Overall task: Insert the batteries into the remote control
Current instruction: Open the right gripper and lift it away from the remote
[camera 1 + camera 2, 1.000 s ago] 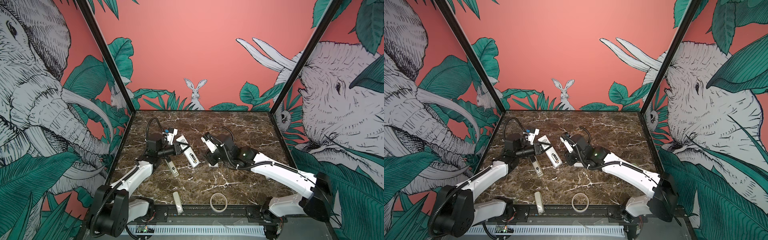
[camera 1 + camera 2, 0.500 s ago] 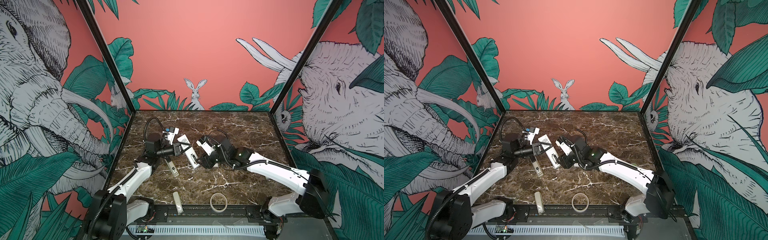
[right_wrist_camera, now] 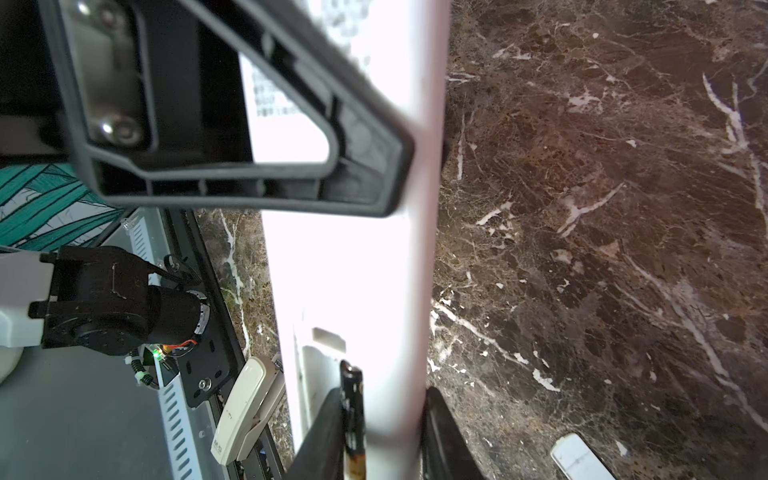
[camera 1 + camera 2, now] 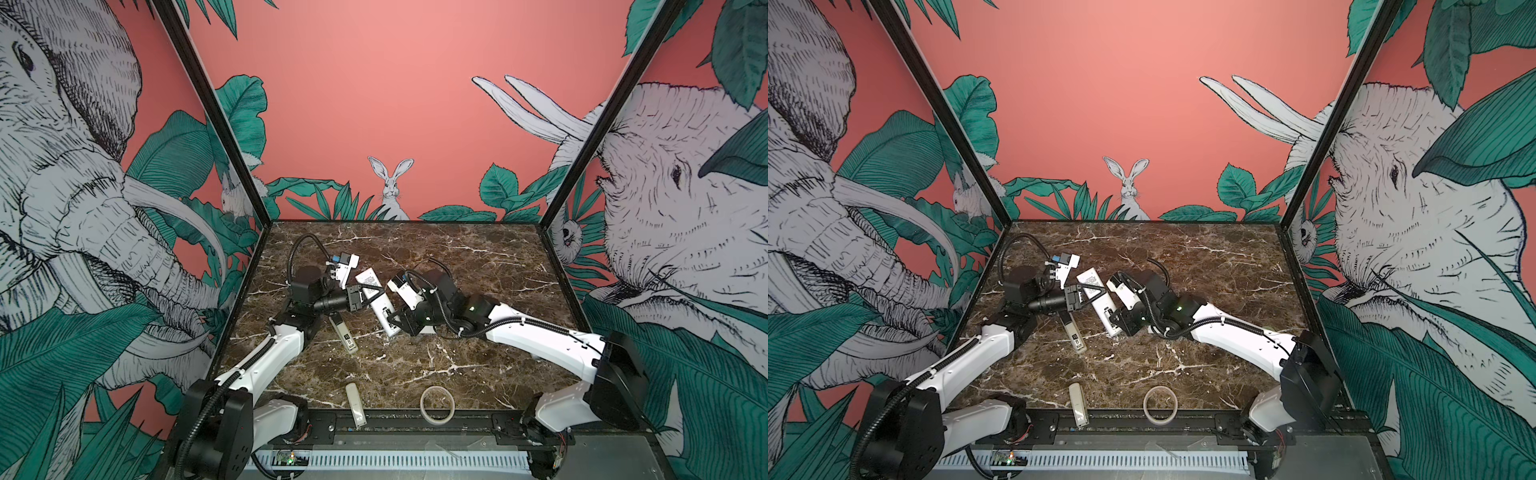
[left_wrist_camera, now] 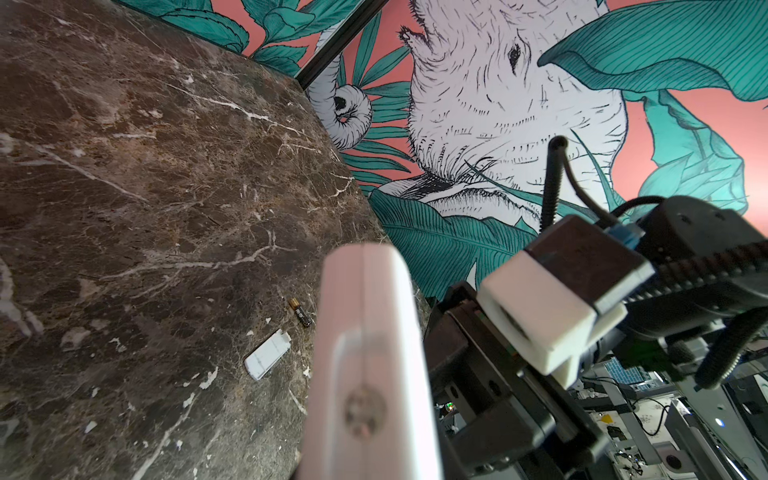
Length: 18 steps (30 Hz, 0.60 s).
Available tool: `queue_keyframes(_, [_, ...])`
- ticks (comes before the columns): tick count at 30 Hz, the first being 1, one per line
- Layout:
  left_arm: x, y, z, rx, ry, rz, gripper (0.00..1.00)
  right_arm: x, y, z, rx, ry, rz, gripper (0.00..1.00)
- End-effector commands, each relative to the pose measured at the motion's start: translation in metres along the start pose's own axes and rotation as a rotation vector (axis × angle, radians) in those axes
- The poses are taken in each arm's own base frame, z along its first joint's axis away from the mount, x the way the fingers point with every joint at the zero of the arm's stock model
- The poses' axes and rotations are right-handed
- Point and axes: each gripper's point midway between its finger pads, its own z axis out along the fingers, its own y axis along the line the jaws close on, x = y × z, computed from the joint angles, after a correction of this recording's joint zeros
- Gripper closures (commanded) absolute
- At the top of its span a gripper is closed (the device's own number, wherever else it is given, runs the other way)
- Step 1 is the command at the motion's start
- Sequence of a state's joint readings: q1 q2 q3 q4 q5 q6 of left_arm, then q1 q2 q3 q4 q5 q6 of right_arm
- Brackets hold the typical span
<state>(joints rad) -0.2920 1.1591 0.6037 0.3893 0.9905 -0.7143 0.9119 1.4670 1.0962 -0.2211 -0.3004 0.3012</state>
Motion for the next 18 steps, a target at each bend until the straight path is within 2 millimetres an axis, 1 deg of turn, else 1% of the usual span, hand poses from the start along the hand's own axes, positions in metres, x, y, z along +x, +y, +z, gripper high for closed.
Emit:
queue_keyframes(1, [-0.006, -0.019, -0.001, 0.053, -0.005, 0.059, 1.0, -0.002, -0.013, -0.005, 0.033, -0.023, 0.02, 0.76])
queue_keyframes(3, [-0.007, -0.018, -0.001, 0.051, -0.005, 0.057, 1.0, -0.002, -0.012, -0.006, 0.026, -0.025, 0.019, 0.72])
queue_keyframes(7, [-0.007, -0.013, -0.001, 0.021, -0.005, 0.055, 1.0, -0.006, -0.012, -0.013, 0.035, -0.053, 0.013, 0.55])
queue_keyframes(10, [-0.007, -0.004, -0.001, -0.033, -0.012, 0.055, 1.0, -0.009, -0.016, -0.022, 0.071, -0.079, 0.002, 0.46])
queue_keyframes(13, [-0.004, 0.014, -0.001, -0.118, 0.004, 0.024, 1.0, -0.007, -0.024, -0.033, 0.127, -0.093, -0.006, 0.07])
queue_keyframes(14, [-0.001, 0.02, -0.001, -0.142, 0.015, 0.014, 1.0, -0.005, -0.027, -0.036, 0.148, -0.096, -0.006, 0.01])
queue_keyframes(18, [0.007, 0.042, -0.002, -0.23, 0.038, -0.03, 1.0, 0.007, -0.055, -0.052, 0.298, -0.156, 0.052, 0.01])
